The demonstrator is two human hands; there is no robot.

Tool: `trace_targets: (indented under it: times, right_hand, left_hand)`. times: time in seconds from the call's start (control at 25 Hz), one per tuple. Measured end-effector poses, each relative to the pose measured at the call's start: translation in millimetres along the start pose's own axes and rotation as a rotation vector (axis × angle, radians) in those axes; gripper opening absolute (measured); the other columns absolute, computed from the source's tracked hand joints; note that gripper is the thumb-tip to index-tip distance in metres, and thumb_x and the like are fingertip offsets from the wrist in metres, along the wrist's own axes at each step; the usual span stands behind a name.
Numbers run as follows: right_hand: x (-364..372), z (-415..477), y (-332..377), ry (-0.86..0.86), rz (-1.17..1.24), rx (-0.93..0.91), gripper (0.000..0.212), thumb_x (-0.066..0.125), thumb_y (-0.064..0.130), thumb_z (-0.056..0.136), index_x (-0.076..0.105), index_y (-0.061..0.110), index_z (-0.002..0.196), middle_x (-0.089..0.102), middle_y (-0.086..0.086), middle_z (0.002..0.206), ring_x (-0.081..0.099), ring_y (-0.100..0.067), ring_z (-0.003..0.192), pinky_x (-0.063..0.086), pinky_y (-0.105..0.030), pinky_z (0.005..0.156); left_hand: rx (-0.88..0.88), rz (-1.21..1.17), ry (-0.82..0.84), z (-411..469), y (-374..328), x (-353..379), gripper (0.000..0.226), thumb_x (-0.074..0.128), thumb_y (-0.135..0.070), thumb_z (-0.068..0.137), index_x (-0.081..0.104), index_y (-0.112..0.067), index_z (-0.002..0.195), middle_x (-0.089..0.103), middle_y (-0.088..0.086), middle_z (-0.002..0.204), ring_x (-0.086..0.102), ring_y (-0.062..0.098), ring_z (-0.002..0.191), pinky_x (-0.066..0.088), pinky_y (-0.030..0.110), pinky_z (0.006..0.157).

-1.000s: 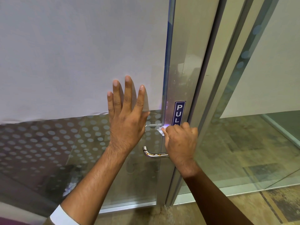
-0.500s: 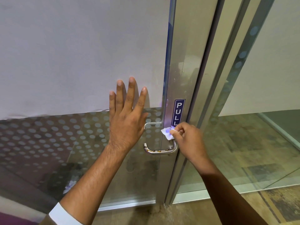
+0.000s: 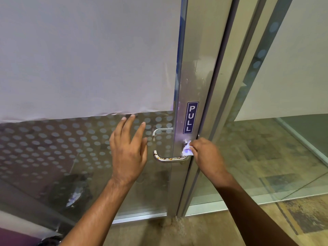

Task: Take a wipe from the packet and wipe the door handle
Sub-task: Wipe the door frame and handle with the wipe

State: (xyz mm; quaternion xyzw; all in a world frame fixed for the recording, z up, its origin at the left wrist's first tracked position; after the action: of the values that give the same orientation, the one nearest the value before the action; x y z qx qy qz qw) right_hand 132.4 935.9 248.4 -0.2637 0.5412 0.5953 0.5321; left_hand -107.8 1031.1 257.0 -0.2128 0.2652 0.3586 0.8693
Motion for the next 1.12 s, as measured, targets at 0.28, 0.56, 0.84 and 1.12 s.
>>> trace_targets:
  times: [0.28,0.56,0.84,1.12]
  right_hand:
    - [23,-14,-10,0.039,0.048,0.056,0.028,0.051,0.003,0.100,0.071,0.005,0.119,0.059,-0.009,0.114,0.057,-0.025,0.100,0.036,-0.007,0.075]
    - [17,-5,-12,-0.009,0.221,0.089,0.023,0.062,-0.001,0.094,0.079,0.010,0.104,0.064,0.002,0.094,0.061,-0.007,0.088,0.035,-0.001,0.076]
    - [26,-20,-6,-0.015,0.303,0.092,0.017,0.063,0.008,0.099,0.079,0.012,0.101,0.057,0.001,0.099,0.058,-0.014,0.091,0.046,-0.026,0.086]
    - [26,-10,-7,-0.048,0.236,0.163,0.023,0.066,0.008,0.096,0.078,0.016,0.114,0.059,0.000,0.095,0.058,-0.014,0.082,0.047,-0.028,0.082]
  left_hand:
    - [-0.041,0.126,0.130,-17,19,12,0.071,0.074,-0.021,0.097,0.044,-0.013,0.161,0.009,0.020,0.179,0.011,0.036,0.166,0.025,0.062,0.128]
    - [-0.048,0.142,0.170,-20,22,21,0.078,0.074,-0.018,0.097,0.036,-0.012,0.165,0.003,0.019,0.179,0.003,0.035,0.167,0.025,0.062,0.129]
    - [-0.038,0.143,0.175,-21,23,23,0.080,0.074,-0.017,0.096,0.034,-0.012,0.166,0.001,0.018,0.179,0.004,0.036,0.167,0.024,0.063,0.129]
    - [-0.023,0.152,0.193,-21,26,21,0.083,0.073,-0.018,0.096,0.032,-0.014,0.167,0.000,0.018,0.179,0.002,0.035,0.167,0.025,0.063,0.129]
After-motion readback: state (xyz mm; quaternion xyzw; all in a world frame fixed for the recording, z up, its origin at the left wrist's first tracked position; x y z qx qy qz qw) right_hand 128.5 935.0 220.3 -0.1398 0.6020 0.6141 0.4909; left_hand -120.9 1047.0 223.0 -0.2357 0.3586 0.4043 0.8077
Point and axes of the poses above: each hand's wrist, its own z-axis towards the middle knuckle, its own x-axis out of the palm, y = z × x, the point moved 1 cm from there along z, towards the middle knuckle
